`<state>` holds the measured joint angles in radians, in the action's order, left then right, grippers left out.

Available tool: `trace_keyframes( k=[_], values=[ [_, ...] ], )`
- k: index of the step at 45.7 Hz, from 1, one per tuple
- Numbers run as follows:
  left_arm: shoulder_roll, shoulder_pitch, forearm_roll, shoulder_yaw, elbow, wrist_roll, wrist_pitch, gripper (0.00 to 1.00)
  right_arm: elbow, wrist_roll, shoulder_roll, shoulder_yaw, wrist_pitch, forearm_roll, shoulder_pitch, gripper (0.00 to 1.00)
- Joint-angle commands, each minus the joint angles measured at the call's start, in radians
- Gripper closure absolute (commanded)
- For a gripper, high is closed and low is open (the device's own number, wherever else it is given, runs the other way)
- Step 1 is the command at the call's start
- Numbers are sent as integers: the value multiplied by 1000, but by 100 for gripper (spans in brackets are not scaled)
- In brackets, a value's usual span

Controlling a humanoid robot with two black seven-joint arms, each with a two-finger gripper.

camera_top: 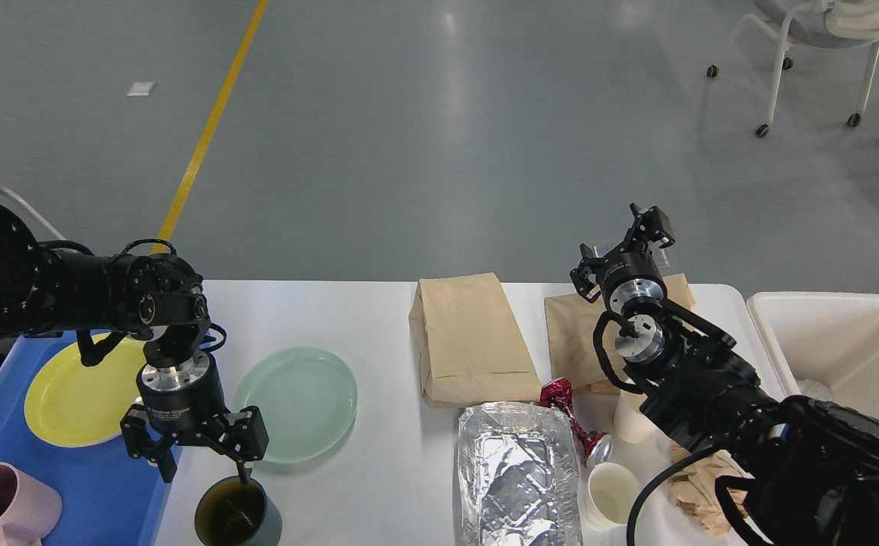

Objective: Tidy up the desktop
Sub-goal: 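Lower the left gripper onto the dark green cup and grasp it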

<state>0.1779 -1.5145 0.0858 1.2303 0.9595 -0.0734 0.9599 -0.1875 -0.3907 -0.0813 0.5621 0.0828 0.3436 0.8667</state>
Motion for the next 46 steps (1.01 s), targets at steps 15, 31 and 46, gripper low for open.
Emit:
trace_keyframes(
  k=[15, 31, 46],
  values=[
    [-2, 49, 0, -31, 2, 0, 0, 9, 0, 0, 0, 1, 0, 0, 0, 0],
    [-21, 60, 0, -48, -10, 0, 0, 47, 0, 0, 0, 1, 0, 0, 0, 0],
    [-25, 63, 2, -40, -12, -2, 0, 57, 0, 0, 0, -1, 0, 0, 0, 0]
  ],
)
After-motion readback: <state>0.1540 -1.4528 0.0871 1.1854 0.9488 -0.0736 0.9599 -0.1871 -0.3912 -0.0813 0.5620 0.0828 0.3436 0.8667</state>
